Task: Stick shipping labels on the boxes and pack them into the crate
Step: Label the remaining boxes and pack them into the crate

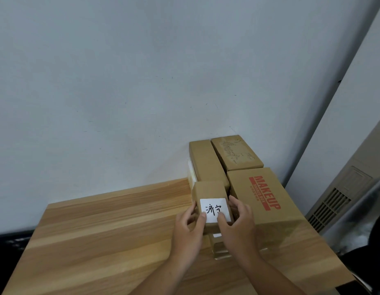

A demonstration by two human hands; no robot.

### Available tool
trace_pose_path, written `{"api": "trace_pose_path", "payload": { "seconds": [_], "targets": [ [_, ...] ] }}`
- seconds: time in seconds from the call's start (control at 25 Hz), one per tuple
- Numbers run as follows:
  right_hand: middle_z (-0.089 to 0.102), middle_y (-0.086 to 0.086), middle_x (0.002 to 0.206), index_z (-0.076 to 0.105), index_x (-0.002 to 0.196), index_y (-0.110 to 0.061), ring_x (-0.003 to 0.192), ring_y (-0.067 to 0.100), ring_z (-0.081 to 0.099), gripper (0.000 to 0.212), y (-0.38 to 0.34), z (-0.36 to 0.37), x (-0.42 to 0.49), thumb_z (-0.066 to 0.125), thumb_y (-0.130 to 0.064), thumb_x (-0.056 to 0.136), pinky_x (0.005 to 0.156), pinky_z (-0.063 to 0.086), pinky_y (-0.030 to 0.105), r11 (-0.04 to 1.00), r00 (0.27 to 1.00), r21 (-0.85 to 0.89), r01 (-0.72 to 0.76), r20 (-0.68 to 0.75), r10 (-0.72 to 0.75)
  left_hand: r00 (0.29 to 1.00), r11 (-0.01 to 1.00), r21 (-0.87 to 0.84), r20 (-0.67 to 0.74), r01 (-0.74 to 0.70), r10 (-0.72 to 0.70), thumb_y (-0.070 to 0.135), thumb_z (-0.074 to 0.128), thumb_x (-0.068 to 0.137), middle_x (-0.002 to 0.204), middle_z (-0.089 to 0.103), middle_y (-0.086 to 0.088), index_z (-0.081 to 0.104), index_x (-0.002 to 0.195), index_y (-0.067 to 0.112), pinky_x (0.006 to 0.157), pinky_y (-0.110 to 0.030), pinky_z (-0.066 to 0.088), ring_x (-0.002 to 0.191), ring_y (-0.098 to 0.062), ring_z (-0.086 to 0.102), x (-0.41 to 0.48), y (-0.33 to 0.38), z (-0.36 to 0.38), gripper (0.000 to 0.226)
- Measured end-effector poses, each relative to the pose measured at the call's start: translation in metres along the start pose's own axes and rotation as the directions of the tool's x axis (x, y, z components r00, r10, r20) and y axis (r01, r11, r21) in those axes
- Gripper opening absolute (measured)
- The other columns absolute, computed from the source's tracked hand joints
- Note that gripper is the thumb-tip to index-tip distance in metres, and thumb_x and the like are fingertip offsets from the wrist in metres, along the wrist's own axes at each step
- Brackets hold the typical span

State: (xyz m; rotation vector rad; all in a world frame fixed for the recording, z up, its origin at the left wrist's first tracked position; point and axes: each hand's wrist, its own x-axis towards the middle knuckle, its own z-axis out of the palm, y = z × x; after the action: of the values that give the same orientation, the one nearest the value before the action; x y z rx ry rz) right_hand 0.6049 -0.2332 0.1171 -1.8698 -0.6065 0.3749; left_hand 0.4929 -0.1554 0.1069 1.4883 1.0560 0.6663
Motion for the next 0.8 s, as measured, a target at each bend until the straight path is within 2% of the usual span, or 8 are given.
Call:
{"api": "trace_pose_path", "payload": {
  "seconds": [0.08,0.16,0.24,0.36,0.52,0.6,0.68,0.8],
  "targets": [
    [0.05,-0.011,0.122,0.047,0.142,-0.028,0.106,0.004,0.057,0.058,0.002,0.0,-0.001,0.071,-0.016,0.091,0.06,0.053,0.009,0.996,0.999,0.082,-0.022,0.039,0.019,0.999,1.0,-0.002,-0.044,-0.027,0.027,0.044,0.066,0.095,0.125,0.051,0.022,0.054,0.142,0.037,0.077,-0.01,0.049,0.112,0.005,0.056,-0.006,0.0,-0.003,0.05],
    [0.052,-0.01,0.123,0.049,0.142,-0.025,0.108,0.003,0.058,0.056,0.002,0.0,-0.002,0.071,-0.014,0.091,0.062,0.052,0.006,0.988,0.998,0.151,-0.027,0.067,0.017,0.994,0.999,-0.012,-0.101,-0.048,0.047,0.046,0.068,0.093,0.125,0.053,0.021,0.058,0.138,0.039,0.086,-0.017,0.052,0.112,0.004,0.057,-0.012,0.001,-0.007,0.047],
    [0.055,-0.012,0.123,0.054,0.138,-0.027,0.112,0.004,0.059,0.051,0.001,0.0,-0.003,0.071,-0.016,0.091,0.076,0.059,0.017,0.981,0.996,0.194,-0.001,0.089,-0.017,0.985,0.997,-0.059,-0.166,-0.047,0.037,0.047,0.07,0.091,0.124,0.059,0.017,0.064,0.131,0.039,0.087,-0.021,0.055,0.11,0.004,0.061,-0.016,0.002,-0.012,0.041],
    [0.059,-0.015,0.127,0.059,0.131,-0.036,0.115,0.003,0.06,0.041,0.004,0.009,-0.004,0.07,-0.029,0.092,0.096,0.054,0.033,0.979,0.975,0.201,-0.008,0.218,-0.036,0.969,0.974,-0.227,-0.246,-0.021,-0.036,0.04,0.074,0.09,0.117,0.072,0.011,0.072,0.12,0.033,0.085,-0.025,0.059,0.104,0.001,0.069,-0.025,0.002,-0.024,0.031],
    [0.07,-0.022,0.115,0.062,0.123,-0.045,0.112,0.002,0.063,0.038,0.003,0.034,-0.02,0.068,-0.054,0.087,0.096,0.054,0.039,0.895,0.833,0.3,-0.33,0.539,0.127,0.945,0.934,-0.357,-0.307,0.0,-0.117,0.033,0.073,0.092,0.105,0.079,0.006,0.074,0.117,0.026,0.09,-0.037,0.06,0.101,-0.01,0.074,-0.043,-0.005,-0.049,0.026],
    [0.072,-0.015,0.115,0.065,0.122,-0.038,0.109,0.008,0.067,0.043,0.002,0.05,-0.033,0.072,-0.053,0.082,0.089,0.06,0.046,0.851,0.787,0.335,-0.403,0.602,0.136,0.935,0.936,-0.353,-0.334,-0.007,-0.119,0.032,0.072,0.094,0.105,0.079,0.005,0.074,0.116,0.028,0.091,-0.038,0.059,0.102,-0.012,0.073,-0.054,-0.01,-0.067,0.023],
    [0.074,-0.015,0.11,0.06,0.128,-0.034,0.1,0.005,0.071,0.053,-0.004,0.064,-0.047,0.078,-0.047,0.08,0.083,0.063,0.041,0.864,0.825,0.37,-0.342,0.557,0.088,0.929,0.954,-0.299,-0.361,-0.03,-0.084,0.028,0.068,0.096,0.109,0.077,0.008,0.071,0.115,0.033,0.089,-0.032,0.059,0.102,-0.006,0.071,-0.063,-0.017,-0.087,0.019],
    [0.068,-0.028,0.111,0.046,0.13,-0.046,0.1,-0.009,0.066,0.071,-0.022,0.081,-0.063,0.084,-0.054,0.07,0.079,0.058,0.021,0.955,0.897,0.286,-0.074,0.438,-0.061,0.92,0.981,-0.182,-0.391,-0.068,-0.008,0.027,0.064,0.098,0.117,0.071,0.017,0.067,0.116,0.041,0.078,-0.012,0.052,0.103,0.009,0.064,-0.074,-0.022,-0.117,0.023]
  ]
}}
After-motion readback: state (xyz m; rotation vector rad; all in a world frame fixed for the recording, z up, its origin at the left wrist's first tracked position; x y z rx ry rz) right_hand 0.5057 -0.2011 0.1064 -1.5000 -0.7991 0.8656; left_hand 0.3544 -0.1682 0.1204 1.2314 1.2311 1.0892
